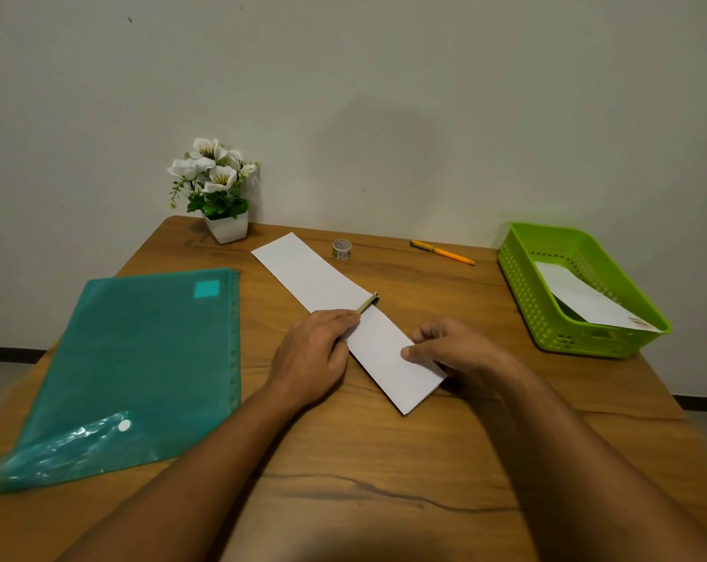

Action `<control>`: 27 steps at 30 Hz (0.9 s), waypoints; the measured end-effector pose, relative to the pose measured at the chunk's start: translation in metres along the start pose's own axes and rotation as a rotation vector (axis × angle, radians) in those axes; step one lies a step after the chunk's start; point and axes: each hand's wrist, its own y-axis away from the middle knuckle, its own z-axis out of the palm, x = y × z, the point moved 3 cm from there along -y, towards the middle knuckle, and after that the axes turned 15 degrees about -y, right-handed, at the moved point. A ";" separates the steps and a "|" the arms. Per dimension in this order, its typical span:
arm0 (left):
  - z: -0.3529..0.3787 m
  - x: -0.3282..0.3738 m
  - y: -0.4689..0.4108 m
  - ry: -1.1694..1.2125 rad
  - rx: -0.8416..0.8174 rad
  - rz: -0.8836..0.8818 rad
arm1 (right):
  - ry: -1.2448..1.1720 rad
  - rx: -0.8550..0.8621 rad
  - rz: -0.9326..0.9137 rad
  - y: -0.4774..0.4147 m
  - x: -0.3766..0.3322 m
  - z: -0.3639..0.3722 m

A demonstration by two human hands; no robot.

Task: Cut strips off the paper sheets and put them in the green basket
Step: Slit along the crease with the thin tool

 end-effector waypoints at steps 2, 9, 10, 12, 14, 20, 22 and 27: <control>0.000 0.000 0.000 -0.010 -0.005 0.017 | -0.016 0.009 -0.007 -0.001 0.001 0.002; -0.002 0.003 0.001 -0.038 -0.018 0.100 | -0.147 0.176 -0.106 -0.012 -0.014 0.022; -0.003 0.004 0.002 -0.038 -0.019 0.111 | -0.164 0.202 -0.122 -0.016 -0.015 0.025; -0.004 0.004 0.002 -0.030 -0.021 0.125 | -0.173 0.246 -0.147 -0.021 -0.017 0.028; -0.004 0.004 0.003 -0.019 -0.022 0.131 | -0.162 0.259 -0.168 -0.023 -0.017 0.030; -0.001 0.003 0.001 -0.050 -0.010 0.086 | -0.065 0.076 -0.065 -0.003 -0.013 0.019; 0.000 0.002 0.000 -0.056 -0.014 0.080 | -0.102 0.011 -0.049 0.003 -0.008 0.014; 0.000 0.003 0.001 -0.051 -0.013 0.074 | -0.227 -0.005 -0.046 0.005 -0.002 0.012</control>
